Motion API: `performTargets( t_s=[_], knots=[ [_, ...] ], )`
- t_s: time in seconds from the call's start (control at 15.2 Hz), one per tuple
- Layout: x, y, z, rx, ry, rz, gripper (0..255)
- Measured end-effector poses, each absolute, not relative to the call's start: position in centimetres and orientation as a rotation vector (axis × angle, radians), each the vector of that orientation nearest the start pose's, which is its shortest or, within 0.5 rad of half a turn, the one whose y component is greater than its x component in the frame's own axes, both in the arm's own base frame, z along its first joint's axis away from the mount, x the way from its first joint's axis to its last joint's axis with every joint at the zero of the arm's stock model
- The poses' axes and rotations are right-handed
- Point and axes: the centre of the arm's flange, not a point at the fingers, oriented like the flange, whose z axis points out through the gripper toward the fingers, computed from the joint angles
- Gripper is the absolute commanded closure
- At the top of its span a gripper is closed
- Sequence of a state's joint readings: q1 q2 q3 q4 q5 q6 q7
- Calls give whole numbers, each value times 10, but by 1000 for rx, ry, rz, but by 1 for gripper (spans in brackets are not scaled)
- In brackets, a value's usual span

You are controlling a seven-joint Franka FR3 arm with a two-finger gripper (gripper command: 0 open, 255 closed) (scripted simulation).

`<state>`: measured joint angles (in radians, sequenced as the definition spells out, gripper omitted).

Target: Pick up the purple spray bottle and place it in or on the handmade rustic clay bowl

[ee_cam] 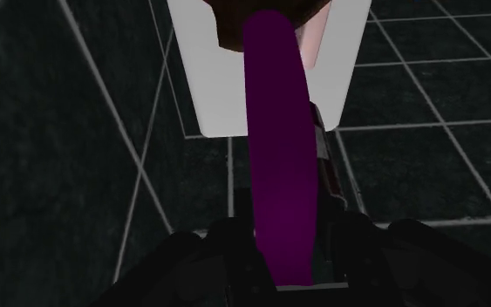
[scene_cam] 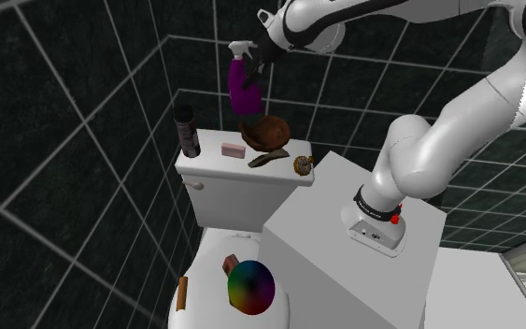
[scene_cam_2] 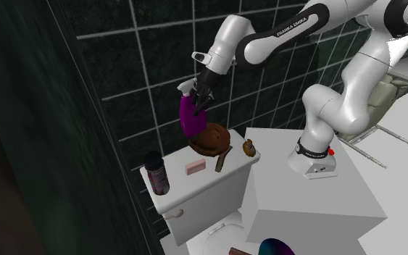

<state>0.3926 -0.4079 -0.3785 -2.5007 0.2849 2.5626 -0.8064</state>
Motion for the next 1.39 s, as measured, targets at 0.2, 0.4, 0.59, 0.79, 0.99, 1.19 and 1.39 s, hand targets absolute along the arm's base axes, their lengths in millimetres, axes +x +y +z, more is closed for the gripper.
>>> performTargets(
  t_s=[0.2,0.4,0.59,0.79,0.99,1.19,1.39],
  knots=[
    [426,-30,464,-2742,-863,-775,255],
    [395,-53,459,-2742,-864,-774,255],
    [377,-68,455,-2742,-864,-775,255],
    [375,-70,439,-2741,-865,-773,255],
    [375,-70,423,-2741,-865,-773,255],
    [374,-70,408,-2741,-865,-773,255],
    [374,-70,398,-2741,-865,-773,255]
  ],
)
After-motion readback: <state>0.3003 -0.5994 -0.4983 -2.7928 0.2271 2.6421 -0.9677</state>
